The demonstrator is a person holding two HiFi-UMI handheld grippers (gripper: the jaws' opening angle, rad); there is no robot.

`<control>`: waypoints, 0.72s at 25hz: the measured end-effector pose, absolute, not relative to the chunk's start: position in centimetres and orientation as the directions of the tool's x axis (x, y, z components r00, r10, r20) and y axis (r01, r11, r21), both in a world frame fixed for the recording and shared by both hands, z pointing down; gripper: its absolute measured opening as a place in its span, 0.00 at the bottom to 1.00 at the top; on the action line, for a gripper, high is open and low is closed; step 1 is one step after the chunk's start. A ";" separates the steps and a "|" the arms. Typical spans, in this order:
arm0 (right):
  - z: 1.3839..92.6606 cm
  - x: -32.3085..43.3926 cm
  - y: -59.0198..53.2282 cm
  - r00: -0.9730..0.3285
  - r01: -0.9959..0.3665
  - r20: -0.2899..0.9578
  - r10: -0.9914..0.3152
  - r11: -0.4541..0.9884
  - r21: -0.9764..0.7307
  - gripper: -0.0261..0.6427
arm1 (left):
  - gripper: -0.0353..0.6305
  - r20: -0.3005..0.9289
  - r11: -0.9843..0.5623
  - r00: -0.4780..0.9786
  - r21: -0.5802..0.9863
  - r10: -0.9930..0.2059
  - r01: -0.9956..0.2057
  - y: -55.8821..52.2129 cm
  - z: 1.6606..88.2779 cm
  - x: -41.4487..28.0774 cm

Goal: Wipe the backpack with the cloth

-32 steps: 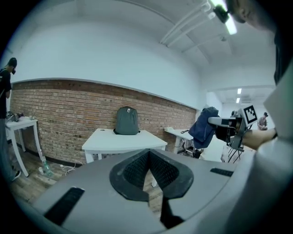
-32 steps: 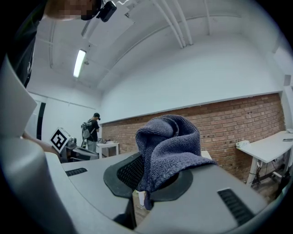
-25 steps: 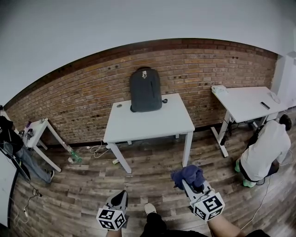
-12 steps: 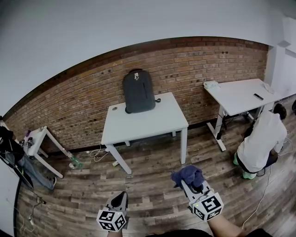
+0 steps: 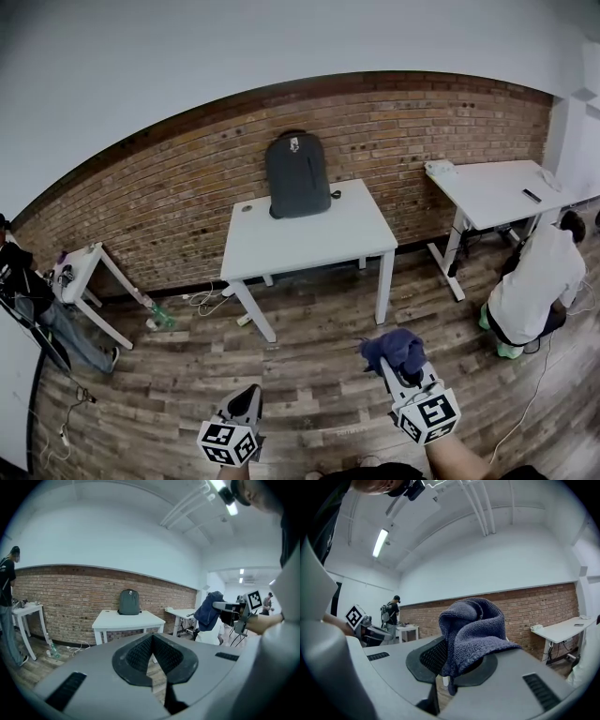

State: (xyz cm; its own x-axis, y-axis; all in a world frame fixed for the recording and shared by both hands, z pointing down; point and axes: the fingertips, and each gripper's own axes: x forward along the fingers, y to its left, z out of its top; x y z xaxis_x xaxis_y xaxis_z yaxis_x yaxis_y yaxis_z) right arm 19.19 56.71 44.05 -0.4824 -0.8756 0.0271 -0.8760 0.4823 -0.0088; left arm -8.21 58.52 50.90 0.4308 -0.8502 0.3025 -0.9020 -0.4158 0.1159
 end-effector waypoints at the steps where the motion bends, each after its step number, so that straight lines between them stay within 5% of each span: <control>1: 44.2 18.6 56.9 -0.484 -0.875 0.028 -0.875 0.484 -0.005 0.10 | 0.04 0.301 -0.415 0.430 0.116 -0.851 -0.902 58.7 50.9 -8.9; 18: 43.3 13.5 59.6 -0.489 -0.872 0.033 -0.872 0.487 -0.055 0.10 | 0.04 0.258 -0.419 0.432 0.106 -0.865 -0.902 60.6 49.4 -14.1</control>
